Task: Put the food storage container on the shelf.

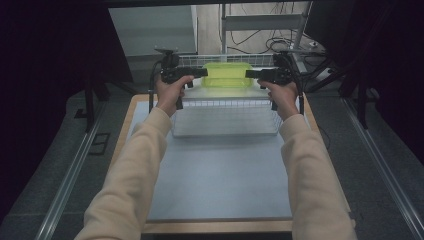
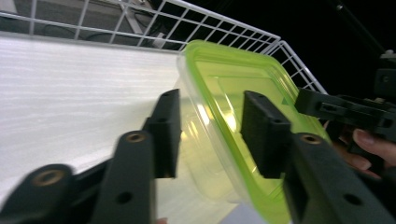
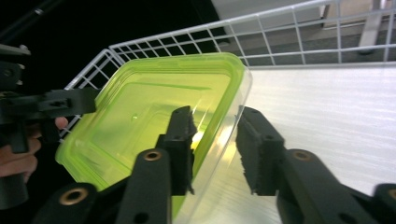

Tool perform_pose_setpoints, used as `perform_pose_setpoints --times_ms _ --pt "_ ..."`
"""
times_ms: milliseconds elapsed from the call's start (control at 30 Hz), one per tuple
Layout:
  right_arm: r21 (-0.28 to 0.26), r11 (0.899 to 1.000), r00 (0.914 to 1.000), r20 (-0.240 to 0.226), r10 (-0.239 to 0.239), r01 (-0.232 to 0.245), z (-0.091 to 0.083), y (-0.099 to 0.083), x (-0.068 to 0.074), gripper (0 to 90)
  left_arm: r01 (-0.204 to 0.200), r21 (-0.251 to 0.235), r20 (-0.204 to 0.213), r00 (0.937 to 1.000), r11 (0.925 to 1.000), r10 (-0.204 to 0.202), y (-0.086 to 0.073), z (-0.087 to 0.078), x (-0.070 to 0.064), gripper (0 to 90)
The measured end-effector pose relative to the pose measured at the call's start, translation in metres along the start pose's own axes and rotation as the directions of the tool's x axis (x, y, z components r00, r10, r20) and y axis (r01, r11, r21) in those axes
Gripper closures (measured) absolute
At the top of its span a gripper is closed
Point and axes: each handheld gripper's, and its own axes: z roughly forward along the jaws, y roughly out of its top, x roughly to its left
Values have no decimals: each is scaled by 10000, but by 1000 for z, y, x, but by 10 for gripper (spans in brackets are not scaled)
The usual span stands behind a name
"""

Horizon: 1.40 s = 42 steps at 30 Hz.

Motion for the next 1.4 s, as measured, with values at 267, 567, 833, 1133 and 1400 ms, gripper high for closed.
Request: perform_pose_setpoints --times_ms 267,567,833,1133,1400 --pt "-423 9989 9989 422 -204 222 -4 -3 5 426 -270 -339 -44 9996 9991 269 1 -6 0 286" --pt "-874 9810 9804 1103 -1631 1731 -33 -12 30 347 -1224 -131 -103 9924 9924 1223 -15 -36 -17 273" --pt "-883 9714 9748 523 -2167 2206 -65 -48 35 332 -1491 -29 -4 9888 9888 1491 -59 -70 -28 275" --pt "-619 9516 9535 8 -3015 3009 -92 -114 30 334 -1253 394 951 9881 9913 1211 -127 -89 -28 284" --pt "-303 9392 9388 -340 -3429 3419 -108 -169 19 322 -2087 714 374 9777 9754 2064 -183 -94 -19 284"
